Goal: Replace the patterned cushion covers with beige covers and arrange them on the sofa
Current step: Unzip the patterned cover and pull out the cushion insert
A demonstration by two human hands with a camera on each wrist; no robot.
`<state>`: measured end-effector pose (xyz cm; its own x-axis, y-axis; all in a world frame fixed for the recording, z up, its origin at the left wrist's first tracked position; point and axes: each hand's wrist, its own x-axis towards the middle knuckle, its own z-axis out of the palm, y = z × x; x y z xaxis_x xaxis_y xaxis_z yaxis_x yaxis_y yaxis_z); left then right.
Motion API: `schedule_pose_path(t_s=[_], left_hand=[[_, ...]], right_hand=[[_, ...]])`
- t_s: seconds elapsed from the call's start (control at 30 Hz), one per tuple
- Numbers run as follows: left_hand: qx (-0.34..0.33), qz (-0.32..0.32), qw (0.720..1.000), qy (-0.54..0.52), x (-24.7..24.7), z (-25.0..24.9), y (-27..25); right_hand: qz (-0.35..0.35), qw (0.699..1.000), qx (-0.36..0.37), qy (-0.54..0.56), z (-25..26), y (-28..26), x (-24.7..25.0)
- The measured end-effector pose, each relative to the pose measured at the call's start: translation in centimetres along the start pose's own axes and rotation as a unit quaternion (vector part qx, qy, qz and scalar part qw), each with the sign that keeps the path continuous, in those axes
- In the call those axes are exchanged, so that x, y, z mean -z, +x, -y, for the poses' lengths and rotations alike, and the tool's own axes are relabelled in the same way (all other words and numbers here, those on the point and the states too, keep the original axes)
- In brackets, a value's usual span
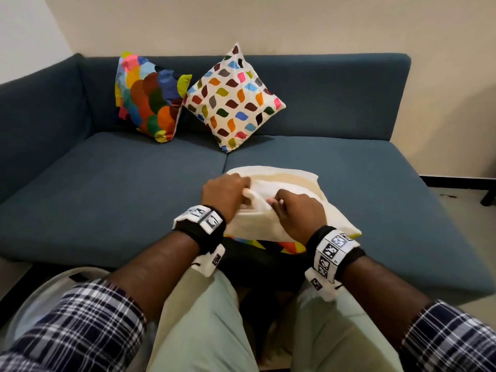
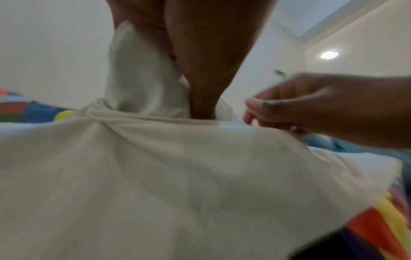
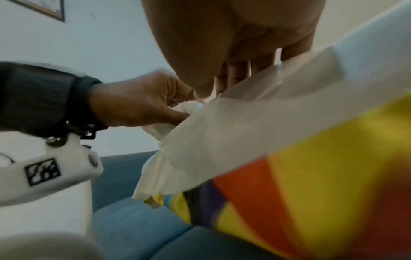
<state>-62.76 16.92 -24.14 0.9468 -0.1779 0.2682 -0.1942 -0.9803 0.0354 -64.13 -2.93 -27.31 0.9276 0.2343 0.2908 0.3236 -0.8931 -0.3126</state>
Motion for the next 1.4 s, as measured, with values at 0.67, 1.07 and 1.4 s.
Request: schedule_pose_path(t_s=[0.67, 1.07, 1.4], left_hand=[[0.219, 0.001, 0.962, -0.161, -0.1, 2.7, 3.2], [-0.059, -0.011, 0.997, -0.052, -1.6, -5.2, 1.7], [-0.048, 0.038, 0.961, -0.271, 0.4, -2.9, 4.4]], right_hand=[[0.049, 0.956, -0.263, 0.12, -5.3, -2.4, 1.9], [-0.072, 0.734, -0.286, 0.612, -1.8, -0.1, 2.0], [-0.001, 0.775, -0.231, 0.588, -2.8, -0.8, 2.0]])
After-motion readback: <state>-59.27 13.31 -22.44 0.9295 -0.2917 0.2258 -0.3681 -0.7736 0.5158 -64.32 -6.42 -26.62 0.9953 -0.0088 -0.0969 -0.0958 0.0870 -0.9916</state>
